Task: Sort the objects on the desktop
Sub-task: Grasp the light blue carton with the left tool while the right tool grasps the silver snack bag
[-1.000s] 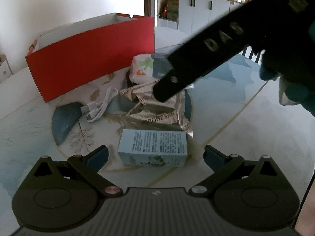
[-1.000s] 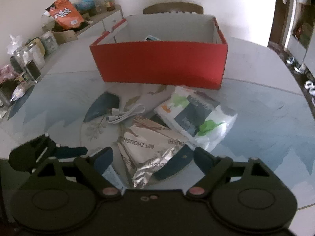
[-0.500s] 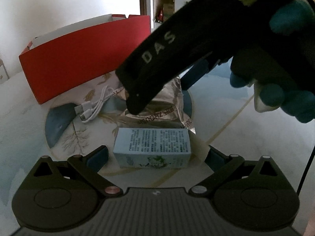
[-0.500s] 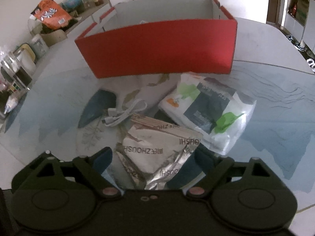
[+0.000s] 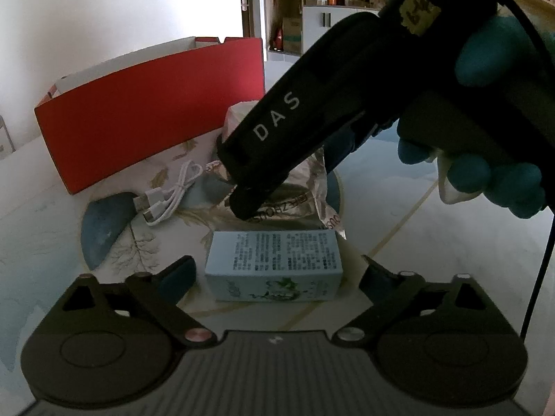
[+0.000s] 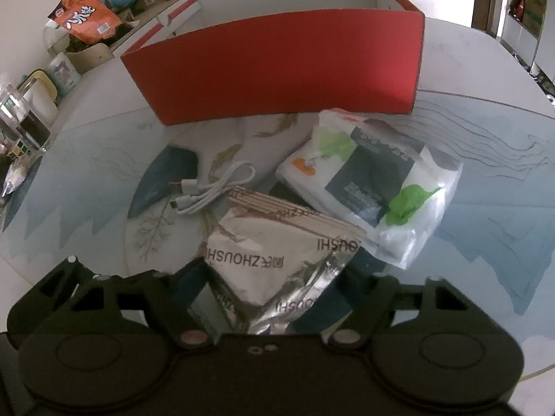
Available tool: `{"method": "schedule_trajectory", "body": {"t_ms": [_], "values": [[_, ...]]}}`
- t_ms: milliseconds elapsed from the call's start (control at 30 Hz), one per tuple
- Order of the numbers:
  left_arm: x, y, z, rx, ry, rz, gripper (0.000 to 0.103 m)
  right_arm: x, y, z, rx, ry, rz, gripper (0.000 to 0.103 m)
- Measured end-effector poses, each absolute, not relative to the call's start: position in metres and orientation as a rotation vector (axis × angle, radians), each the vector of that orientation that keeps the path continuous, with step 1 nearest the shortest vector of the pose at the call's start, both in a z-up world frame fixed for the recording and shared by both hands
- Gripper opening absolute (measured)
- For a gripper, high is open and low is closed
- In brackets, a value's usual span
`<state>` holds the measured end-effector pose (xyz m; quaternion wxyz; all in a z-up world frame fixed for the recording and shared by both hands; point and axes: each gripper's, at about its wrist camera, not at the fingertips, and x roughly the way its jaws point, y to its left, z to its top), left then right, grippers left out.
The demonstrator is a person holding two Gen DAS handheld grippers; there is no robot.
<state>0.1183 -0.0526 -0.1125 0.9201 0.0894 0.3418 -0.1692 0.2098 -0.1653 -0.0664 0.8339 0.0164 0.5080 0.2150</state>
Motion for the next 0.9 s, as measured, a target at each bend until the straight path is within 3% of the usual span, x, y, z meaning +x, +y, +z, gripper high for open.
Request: {"method": "schedule_trajectory", "body": {"t_ms": [233,367,467,900], "values": [[0.12,-0.053,-0.109,0.175,0.694,-0.352,0.073,0.211,-0.167,-0.067,0.046,1.077,0.455,0.07],[0.116,-0.052,-0.107,0.182,0.694,-0.338,0.072,0.211,-0.169,-0.066,0.052,1.071,0.456,0.055],[0.116,-0.051,-0.105,0.186,0.7,-0.328,0.071,0.211,-0.169,-0.064,0.048,1.069,0.455,0.049],[0.117,-0.044,-0.068,0.177,0.682,-0.291,0.071,0.203,-0.181,-0.033,0.027,1.018,0.469,0.047]]}}
